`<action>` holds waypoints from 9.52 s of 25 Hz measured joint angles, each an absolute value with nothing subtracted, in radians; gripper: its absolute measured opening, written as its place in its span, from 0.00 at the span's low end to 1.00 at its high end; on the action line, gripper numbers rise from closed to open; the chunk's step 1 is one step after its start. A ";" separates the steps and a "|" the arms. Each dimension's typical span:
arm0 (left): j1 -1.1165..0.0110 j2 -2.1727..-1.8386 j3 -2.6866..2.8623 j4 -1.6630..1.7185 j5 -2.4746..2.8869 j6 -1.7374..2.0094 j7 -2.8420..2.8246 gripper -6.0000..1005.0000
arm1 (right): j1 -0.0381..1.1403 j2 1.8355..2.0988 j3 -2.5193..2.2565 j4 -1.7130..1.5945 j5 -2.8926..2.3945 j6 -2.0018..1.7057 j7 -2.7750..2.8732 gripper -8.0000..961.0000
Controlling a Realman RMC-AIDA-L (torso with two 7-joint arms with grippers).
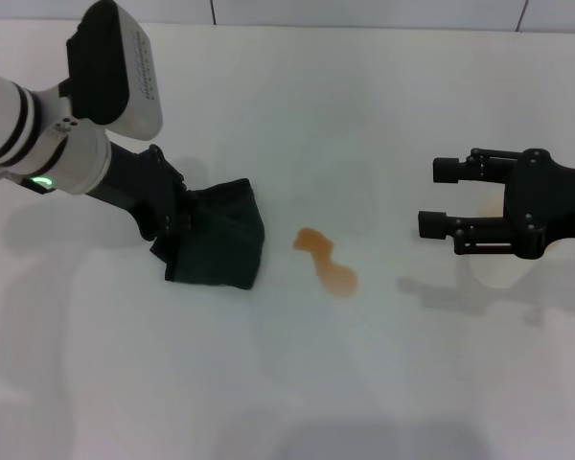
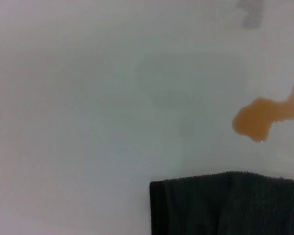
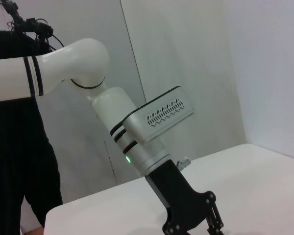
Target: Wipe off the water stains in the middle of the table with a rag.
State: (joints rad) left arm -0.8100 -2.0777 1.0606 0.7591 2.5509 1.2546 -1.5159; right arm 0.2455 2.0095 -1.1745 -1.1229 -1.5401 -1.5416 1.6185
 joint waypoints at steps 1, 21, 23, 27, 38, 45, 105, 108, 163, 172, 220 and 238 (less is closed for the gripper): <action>-0.813 -2.078 1.061 0.754 2.551 1.253 -1.516 0.17 | 0.245 2.010 -1.174 -1.123 -1.540 -1.542 1.620 0.80; -0.813 -2.080 1.111 0.741 2.503 1.213 -1.545 0.11 | 0.245 2.009 -1.178 -1.128 -1.528 -1.543 1.623 0.80; -0.812 -2.080 1.111 0.744 2.490 1.223 -1.535 0.10 | 0.245 2.009 -1.177 -1.128 -1.528 -1.544 1.623 0.80; -0.810 -2.079 1.111 0.744 2.476 1.237 -1.527 0.09 | 0.245 2.010 -1.176 -1.128 -1.528 -1.546 1.623 0.80; -0.815 -2.077 1.110 0.734 2.419 1.256 -1.486 0.09 | 0.247 2.010 -1.178 -1.128 -1.527 -1.543 1.623 0.80; -0.865 -2.079 1.116 0.672 2.368 1.258 -1.448 0.09 | 0.249 2.009 -1.180 -1.125 -1.526 -1.542 1.623 0.80; -0.875 -2.056 1.262 0.533 2.220 1.040 -1.399 0.09 | 0.244 2.009 -1.205 -1.115 -1.518 -1.549 1.623 0.80; -0.868 -2.054 1.259 0.546 2.240 1.041 -1.414 0.09 | 0.241 2.008 -1.203 -1.116 -1.518 -1.550 1.623 0.80; -0.904 -2.075 1.420 0.577 1.984 1.122 -1.317 0.13 | 0.246 2.009 -1.206 -1.125 -1.516 -1.551 1.623 0.80; -0.883 -2.065 1.273 0.587 2.113 1.133 -1.355 0.14 | 0.244 2.008 -1.198 -1.126 -1.516 -1.552 1.628 0.80; -0.709 -2.081 1.367 0.945 2.237 1.034 -1.629 0.42 | 0.248 2.008 -1.197 -1.125 -1.515 -1.551 1.634 0.80; -0.537 -2.079 1.077 1.007 1.931 1.028 -1.538 0.41 | 0.251 2.008 -1.195 -1.126 -1.515 -1.544 1.634 0.80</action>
State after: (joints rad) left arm -0.5370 -2.0789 1.0766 1.0073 1.9308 1.0284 -1.5378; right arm 0.2511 2.0079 -1.1948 -1.1261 -1.5148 -1.5436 1.6336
